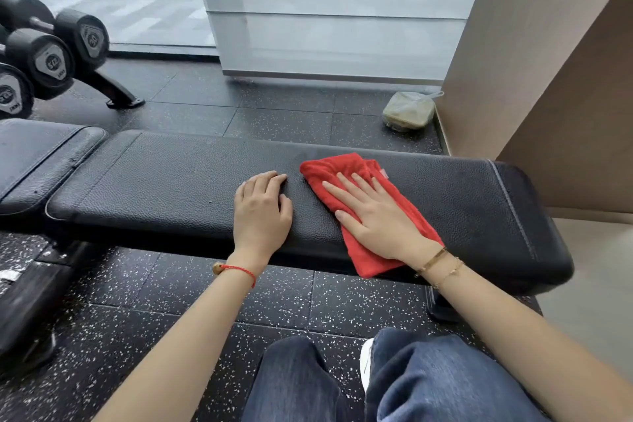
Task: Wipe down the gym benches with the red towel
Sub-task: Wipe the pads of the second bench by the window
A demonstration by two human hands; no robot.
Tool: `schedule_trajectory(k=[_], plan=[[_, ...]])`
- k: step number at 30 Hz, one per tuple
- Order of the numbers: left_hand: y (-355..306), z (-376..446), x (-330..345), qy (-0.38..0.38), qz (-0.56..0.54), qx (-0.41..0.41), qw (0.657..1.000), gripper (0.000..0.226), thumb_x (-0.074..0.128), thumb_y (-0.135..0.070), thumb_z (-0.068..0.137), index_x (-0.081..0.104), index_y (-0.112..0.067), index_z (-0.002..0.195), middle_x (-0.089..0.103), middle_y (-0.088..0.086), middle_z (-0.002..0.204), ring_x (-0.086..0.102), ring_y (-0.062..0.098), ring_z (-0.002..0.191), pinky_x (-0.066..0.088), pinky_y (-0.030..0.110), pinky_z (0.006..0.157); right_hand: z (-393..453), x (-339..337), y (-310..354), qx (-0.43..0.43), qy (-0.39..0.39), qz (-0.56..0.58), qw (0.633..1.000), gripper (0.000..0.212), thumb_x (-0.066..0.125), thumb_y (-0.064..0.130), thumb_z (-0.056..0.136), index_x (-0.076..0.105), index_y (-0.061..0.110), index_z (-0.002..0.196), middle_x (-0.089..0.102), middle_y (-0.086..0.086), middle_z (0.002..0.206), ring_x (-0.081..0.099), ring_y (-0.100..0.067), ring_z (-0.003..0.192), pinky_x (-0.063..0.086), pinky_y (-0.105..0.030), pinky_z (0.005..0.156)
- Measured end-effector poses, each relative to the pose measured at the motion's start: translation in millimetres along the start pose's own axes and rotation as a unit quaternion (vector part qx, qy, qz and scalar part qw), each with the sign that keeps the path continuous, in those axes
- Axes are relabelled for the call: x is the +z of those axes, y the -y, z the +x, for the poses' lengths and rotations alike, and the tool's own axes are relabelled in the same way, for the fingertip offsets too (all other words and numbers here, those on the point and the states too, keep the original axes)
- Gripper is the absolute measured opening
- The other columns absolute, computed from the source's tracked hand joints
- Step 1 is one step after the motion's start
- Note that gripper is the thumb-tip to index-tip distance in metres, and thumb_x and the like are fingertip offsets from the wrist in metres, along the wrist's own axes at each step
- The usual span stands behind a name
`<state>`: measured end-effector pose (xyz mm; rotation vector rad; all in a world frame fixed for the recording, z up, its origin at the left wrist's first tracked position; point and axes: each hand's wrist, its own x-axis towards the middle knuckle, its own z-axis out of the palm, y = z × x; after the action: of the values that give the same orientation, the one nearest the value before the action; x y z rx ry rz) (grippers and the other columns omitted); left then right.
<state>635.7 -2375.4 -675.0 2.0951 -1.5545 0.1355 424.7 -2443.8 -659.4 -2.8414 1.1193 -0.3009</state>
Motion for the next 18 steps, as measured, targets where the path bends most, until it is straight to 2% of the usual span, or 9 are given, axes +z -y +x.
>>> schedule_trajectory(k=[2, 4, 6, 9, 15, 18], plan=[[1, 0, 0, 0.005, 0.001, -0.003, 1.000, 0.039, 0.049, -0.022, 0.092, 0.059, -0.015, 0.129, 0.056, 0.003, 0.136, 0.046, 0.024, 0.129, 0.029, 0.042, 0.114, -8, -3, -17, 0.021, -0.002, 0.018, 1.000, 0.053, 0.036, 0.043, 0.100, 0.021, 0.041, 0.151, 0.019, 0.005, 0.161, 0.015, -0.021, 0.149, -0.028, -0.022, 0.110], [0, -1, 0, 0.007, 0.002, -0.004, 1.000, 0.039, 0.049, -0.022, 0.093, 0.058, -0.015, 0.130, 0.056, 0.003, 0.136, 0.045, 0.023, 0.130, 0.029, 0.041, 0.114, -4, -5, -42, 0.078, 0.006, 0.030, 0.996, 0.053, 0.036, 0.042, 0.101, 0.021, 0.040, 0.151, 0.017, 0.004, 0.162, 0.012, -0.021, 0.150, -0.014, -0.034, 0.120], [-1, -1, -1, 0.009, 0.004, -0.003, 1.000, 0.039, 0.048, -0.022, 0.093, 0.058, -0.015, 0.131, 0.055, 0.003, 0.137, 0.045, 0.023, 0.130, 0.028, 0.042, 0.115, 10, -9, -63, 0.160, 0.019, 0.023, 0.987, 0.054, 0.034, 0.042, 0.101, 0.018, 0.038, 0.153, 0.013, 0.001, 0.163, 0.009, -0.023, 0.150, -0.003, -0.042, 0.122], [-1, -2, -1, 0.012, 0.014, -0.004, 1.000, 0.041, 0.047, -0.022, 0.094, 0.056, -0.014, 0.132, 0.054, 0.003, 0.138, 0.043, 0.023, 0.131, 0.028, 0.042, 0.115, 35, -11, -66, 0.218, 0.030, 0.011, 0.975, 0.055, 0.030, 0.042, 0.102, 0.014, 0.035, 0.154, 0.009, -0.002, 0.163, 0.006, -0.026, 0.151, -0.002, -0.045, 0.122], [-3, 1, -2, 0.024, 0.038, -0.003, 0.999, 0.038, 0.044, -0.023, 0.097, 0.056, -0.013, 0.132, 0.053, 0.005, 0.139, 0.042, 0.025, 0.132, 0.027, 0.042, 0.115, 1, -6, -20, 0.084, 0.033, 0.018, 0.996, 0.056, 0.035, 0.042, 0.100, 0.017, 0.038, 0.153, 0.013, 0.003, 0.163, 0.009, -0.022, 0.150, -0.001, -0.043, 0.122], [-7, 3, -1, 0.018, 0.024, 0.001, 1.000, 0.036, 0.043, -0.024, 0.099, 0.058, -0.013, 0.130, 0.055, 0.005, 0.137, 0.043, 0.026, 0.131, 0.030, 0.043, 0.113, -40, -8, -23, 0.065, 0.014, 0.020, 0.998, 0.055, 0.036, 0.042, 0.100, 0.020, 0.040, 0.152, 0.018, 0.006, 0.161, 0.013, -0.019, 0.150, 0.003, -0.042, 0.122]])
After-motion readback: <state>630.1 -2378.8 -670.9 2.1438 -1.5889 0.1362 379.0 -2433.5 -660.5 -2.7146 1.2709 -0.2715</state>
